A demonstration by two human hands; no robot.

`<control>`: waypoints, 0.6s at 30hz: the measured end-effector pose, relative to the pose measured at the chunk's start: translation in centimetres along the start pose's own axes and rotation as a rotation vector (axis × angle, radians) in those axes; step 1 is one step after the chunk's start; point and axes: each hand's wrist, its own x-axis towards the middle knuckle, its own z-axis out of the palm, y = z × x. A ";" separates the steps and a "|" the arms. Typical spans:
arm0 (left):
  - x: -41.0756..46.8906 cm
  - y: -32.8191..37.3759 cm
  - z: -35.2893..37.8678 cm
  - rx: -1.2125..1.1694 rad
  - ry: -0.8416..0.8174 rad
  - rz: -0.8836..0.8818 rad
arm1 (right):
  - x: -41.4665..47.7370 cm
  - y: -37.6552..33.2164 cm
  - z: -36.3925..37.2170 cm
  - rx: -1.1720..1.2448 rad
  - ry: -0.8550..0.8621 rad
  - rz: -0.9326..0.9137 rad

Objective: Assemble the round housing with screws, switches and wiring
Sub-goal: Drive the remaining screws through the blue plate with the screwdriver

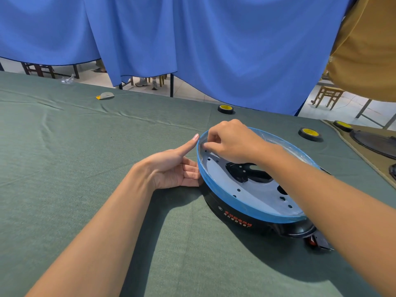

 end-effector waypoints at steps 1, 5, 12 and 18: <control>-0.1 0.0 0.1 0.002 0.000 0.000 | -0.1 0.0 -0.2 0.029 -0.009 -0.010; -0.7 0.3 0.5 0.029 0.003 0.001 | -0.3 -0.4 -0.2 -0.021 -0.026 -0.020; -1.0 0.4 1.7 0.004 0.160 0.008 | -2.7 1.5 -2.5 -0.017 0.164 0.188; -1.2 0.5 1.2 -0.047 0.251 0.024 | -8.4 8.8 -4.8 0.041 0.372 0.445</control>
